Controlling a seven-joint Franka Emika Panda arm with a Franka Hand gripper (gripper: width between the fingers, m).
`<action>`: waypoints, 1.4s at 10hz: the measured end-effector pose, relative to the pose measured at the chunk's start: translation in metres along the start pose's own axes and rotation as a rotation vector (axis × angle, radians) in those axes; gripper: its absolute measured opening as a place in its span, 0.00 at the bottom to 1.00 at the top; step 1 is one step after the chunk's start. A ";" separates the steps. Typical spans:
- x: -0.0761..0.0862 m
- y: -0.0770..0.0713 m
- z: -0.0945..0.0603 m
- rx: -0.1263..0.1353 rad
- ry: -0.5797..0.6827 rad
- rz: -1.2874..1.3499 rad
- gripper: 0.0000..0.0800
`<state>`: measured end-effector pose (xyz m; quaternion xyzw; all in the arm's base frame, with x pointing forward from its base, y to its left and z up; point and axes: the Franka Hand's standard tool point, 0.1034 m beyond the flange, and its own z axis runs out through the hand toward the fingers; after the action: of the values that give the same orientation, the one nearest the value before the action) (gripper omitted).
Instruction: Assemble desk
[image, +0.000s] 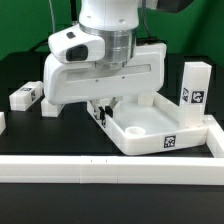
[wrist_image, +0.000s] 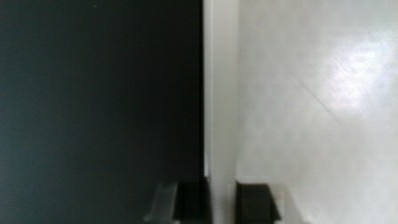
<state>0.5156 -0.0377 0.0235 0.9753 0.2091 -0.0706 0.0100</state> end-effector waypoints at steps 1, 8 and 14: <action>-0.001 0.002 0.000 -0.006 -0.005 -0.081 0.08; 0.028 0.004 -0.006 -0.053 -0.016 -0.649 0.08; 0.047 0.000 -0.011 -0.096 -0.069 -1.090 0.08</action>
Offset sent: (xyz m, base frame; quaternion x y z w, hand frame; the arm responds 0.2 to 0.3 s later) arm 0.0245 0.0141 0.0000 -0.0047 0.0160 -0.2574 0.9662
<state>0.5590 -0.0179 0.0282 0.7213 0.6866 -0.0878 0.0231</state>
